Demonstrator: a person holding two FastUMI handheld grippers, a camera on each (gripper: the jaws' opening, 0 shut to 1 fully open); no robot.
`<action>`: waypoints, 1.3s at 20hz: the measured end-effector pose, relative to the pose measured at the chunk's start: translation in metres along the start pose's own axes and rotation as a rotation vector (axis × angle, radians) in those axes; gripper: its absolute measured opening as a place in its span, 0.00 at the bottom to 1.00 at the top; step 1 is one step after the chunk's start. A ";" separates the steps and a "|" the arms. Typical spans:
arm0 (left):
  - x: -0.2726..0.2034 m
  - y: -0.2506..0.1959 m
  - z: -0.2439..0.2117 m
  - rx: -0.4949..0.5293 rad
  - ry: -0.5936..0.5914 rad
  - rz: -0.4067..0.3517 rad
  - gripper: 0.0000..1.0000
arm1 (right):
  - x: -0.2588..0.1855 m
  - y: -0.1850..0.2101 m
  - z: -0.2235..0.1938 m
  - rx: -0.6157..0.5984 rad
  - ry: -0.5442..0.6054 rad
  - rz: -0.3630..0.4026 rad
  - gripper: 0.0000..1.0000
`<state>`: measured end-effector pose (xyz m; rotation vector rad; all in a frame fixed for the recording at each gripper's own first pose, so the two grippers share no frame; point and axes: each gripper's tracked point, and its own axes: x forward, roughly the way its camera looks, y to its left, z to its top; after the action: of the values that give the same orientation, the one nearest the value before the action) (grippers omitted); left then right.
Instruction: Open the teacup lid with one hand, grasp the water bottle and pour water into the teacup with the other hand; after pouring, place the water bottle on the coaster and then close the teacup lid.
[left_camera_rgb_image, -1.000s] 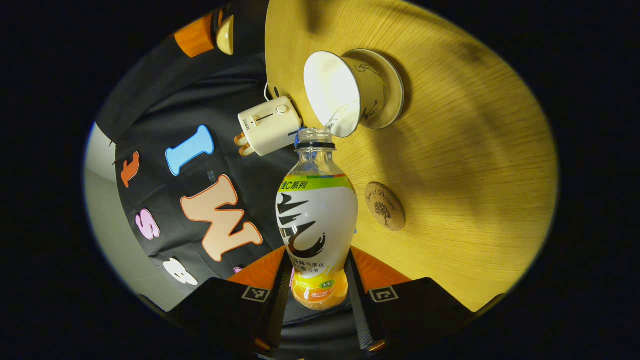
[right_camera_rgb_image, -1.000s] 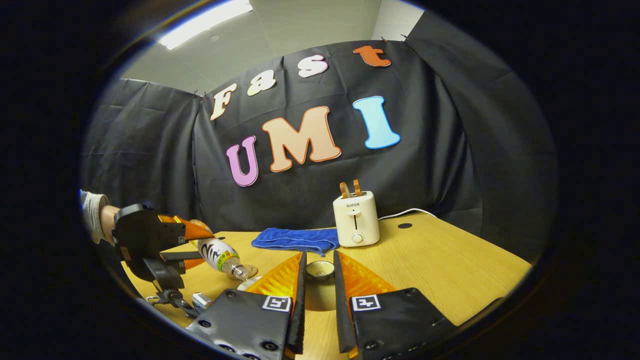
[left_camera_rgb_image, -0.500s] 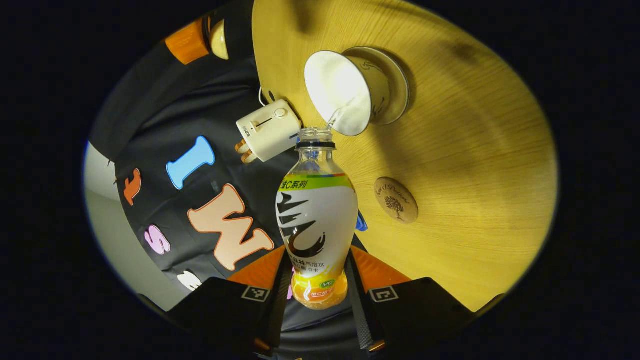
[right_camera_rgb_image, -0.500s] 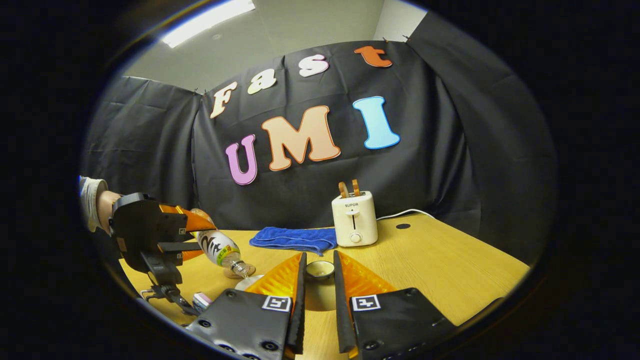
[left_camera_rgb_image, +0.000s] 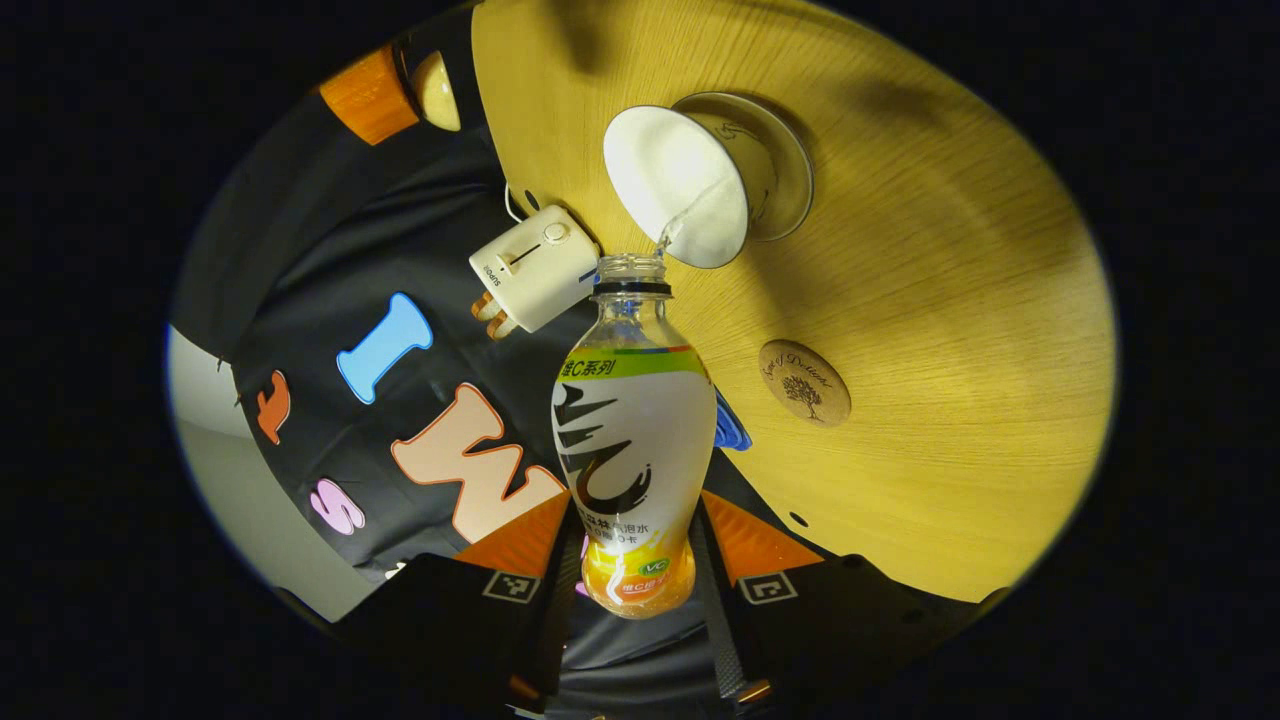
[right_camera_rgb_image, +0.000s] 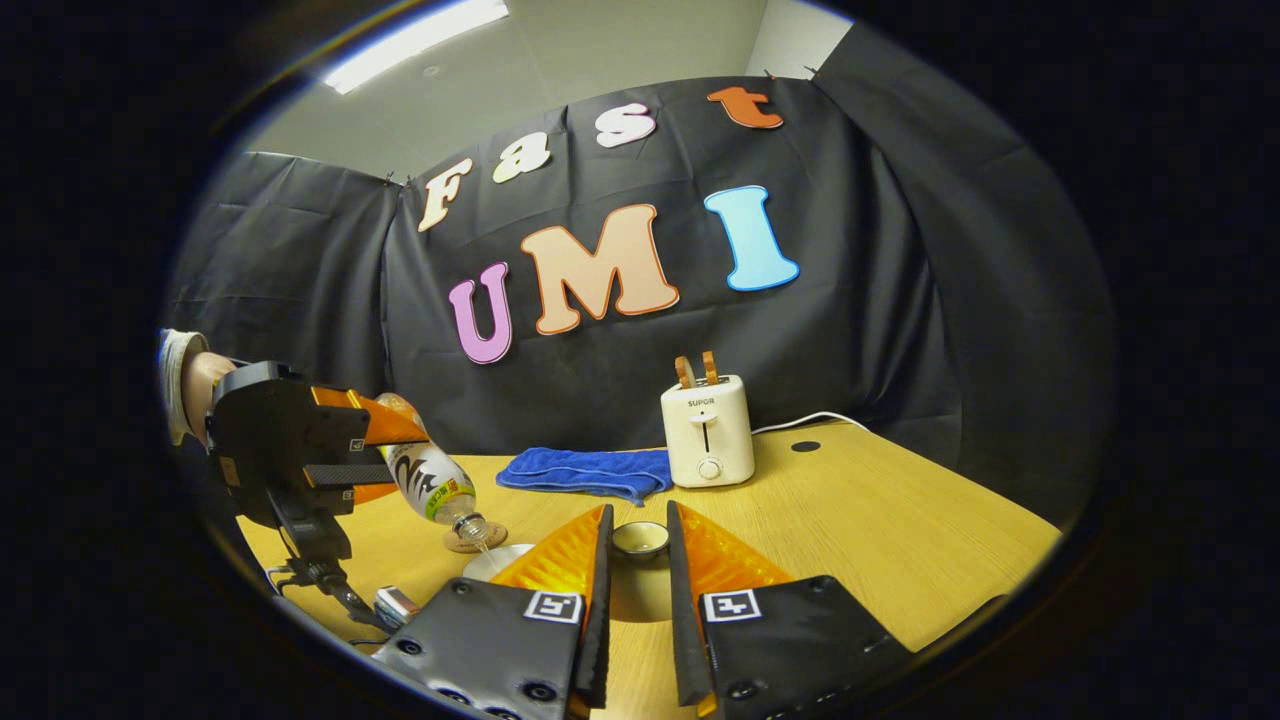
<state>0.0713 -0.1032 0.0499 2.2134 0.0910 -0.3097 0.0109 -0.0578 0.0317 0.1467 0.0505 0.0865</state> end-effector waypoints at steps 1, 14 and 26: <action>0.000 0.001 0.000 0.002 0.001 0.000 0.57 | 0.000 0.002 -0.002 -0.001 0.004 0.004 0.30; 0.004 -0.027 0.010 -0.101 -0.060 -0.075 0.57 | 0.003 0.005 -0.010 -0.012 0.028 0.012 0.29; 0.004 -0.084 0.036 -0.565 -0.170 -0.220 0.57 | 0.005 0.006 -0.014 -0.018 0.037 0.007 0.29</action>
<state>0.0535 -0.0802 -0.0364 1.6123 0.2932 -0.5216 0.0147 -0.0495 0.0185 0.1270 0.0860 0.0962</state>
